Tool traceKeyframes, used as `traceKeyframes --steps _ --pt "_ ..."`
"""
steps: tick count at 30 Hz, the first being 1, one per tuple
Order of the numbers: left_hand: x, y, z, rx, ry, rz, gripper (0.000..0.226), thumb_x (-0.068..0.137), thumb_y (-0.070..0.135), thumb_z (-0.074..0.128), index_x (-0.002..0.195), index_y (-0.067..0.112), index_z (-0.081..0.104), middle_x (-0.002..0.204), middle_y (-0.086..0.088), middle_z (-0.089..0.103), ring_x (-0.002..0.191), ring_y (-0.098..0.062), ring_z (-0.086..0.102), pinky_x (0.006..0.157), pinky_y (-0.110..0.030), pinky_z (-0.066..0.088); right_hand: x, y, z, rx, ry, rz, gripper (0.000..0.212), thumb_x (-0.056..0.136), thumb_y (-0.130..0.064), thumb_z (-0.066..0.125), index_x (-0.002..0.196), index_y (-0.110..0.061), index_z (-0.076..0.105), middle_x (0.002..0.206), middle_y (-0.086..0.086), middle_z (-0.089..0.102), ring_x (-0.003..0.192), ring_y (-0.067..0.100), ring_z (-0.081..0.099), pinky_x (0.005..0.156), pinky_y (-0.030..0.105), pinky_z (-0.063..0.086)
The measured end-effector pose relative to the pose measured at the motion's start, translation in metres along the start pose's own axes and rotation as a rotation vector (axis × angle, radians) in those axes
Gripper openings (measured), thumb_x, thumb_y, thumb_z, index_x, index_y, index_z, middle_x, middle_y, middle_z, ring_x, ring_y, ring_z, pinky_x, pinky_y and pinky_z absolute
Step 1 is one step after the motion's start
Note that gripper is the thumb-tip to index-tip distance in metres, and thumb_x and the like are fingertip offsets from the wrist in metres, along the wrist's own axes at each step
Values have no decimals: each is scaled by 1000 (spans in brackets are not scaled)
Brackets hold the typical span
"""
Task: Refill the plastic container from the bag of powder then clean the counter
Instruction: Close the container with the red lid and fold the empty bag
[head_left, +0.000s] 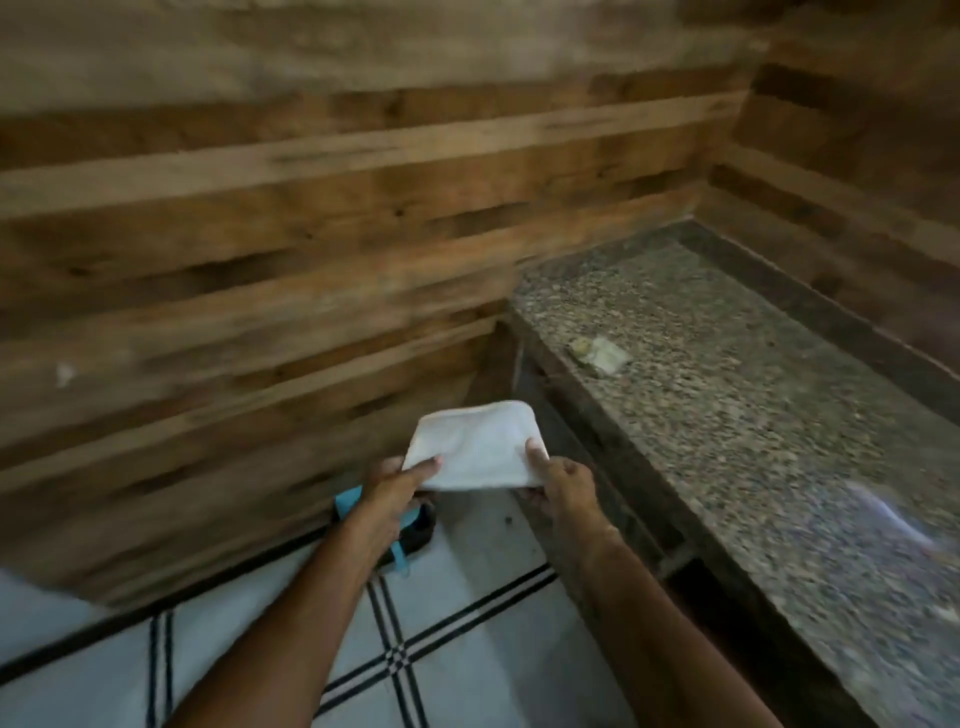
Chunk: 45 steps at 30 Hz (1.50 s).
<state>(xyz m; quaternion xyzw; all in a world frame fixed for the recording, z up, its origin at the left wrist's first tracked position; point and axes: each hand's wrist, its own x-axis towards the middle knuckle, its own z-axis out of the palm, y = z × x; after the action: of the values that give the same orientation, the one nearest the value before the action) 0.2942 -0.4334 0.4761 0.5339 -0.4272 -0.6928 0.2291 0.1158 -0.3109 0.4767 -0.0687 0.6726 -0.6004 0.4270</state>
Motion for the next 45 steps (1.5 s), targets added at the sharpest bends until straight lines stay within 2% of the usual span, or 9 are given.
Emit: traceKeyframes --steps 3,8,11,15,20,30,34,39,45 --pt "0 -11 -62 -67 64 -7 18 89 9 78 103 12 66 106 -12 73 94 -26 70 81 -37 57 -10 11 65 1 10 27 48 69 -40 91 65 -20 48 78 12 59 82 30 60 67 37 55" --pt "2 -18 -118 -318 209 -37 53 87 -12 72 127 9 45 113 -10 63 90 -21 67 63 -37 59 1 31 125 -73 -71 45 30 85 -11 83 97 -11 56 96 11 66 87 25 65 74 38 59" --pt "13 -24 -150 -444 221 -130 49 89 2 75 134 -1 56 126 -19 70 91 -22 74 67 -38 64 14 45 150 -170 -208 72 40 91 -10 78 124 1 59 111 16 72 87 21 70 64 26 62" --pt "26 -30 -174 -440 278 -283 37 87 28 81 112 3 70 114 -15 76 97 -25 72 75 -37 62 39 59 168 -280 -334 145 36 95 -17 74 123 3 66 119 21 73 107 34 72 80 35 62" --pt "67 -58 -186 -311 475 -356 48 86 28 83 122 2 64 108 -13 71 88 -24 68 74 -38 59 93 110 201 -386 -305 254 36 94 -29 76 112 1 71 93 15 70 76 18 63 53 23 51" --pt "190 -167 -215 -309 629 -394 39 92 22 76 124 8 60 121 -14 62 107 -33 60 73 -40 54 213 253 236 -523 -241 332 10 91 -25 78 94 -18 71 108 8 72 100 25 68 90 44 62" --pt "270 -232 -237 -335 650 -390 46 91 22 77 131 7 60 123 -12 64 110 -34 63 65 -35 56 282 351 240 -694 -193 316 31 102 -43 60 92 -14 64 97 10 66 90 23 60 81 39 52" --pt "363 -317 -252 -340 643 -378 24 97 19 71 116 13 59 117 -11 62 99 -28 62 67 -33 54 349 470 243 -806 -272 621 86 90 -52 73 149 0 39 147 19 49 135 33 51 107 39 42" --pt "420 -370 -267 -366 658 -391 32 93 25 76 118 12 60 111 -6 68 99 -26 66 73 -37 59 388 546 255 -724 -297 614 63 89 -42 79 130 3 61 122 19 69 107 29 65 93 38 53"
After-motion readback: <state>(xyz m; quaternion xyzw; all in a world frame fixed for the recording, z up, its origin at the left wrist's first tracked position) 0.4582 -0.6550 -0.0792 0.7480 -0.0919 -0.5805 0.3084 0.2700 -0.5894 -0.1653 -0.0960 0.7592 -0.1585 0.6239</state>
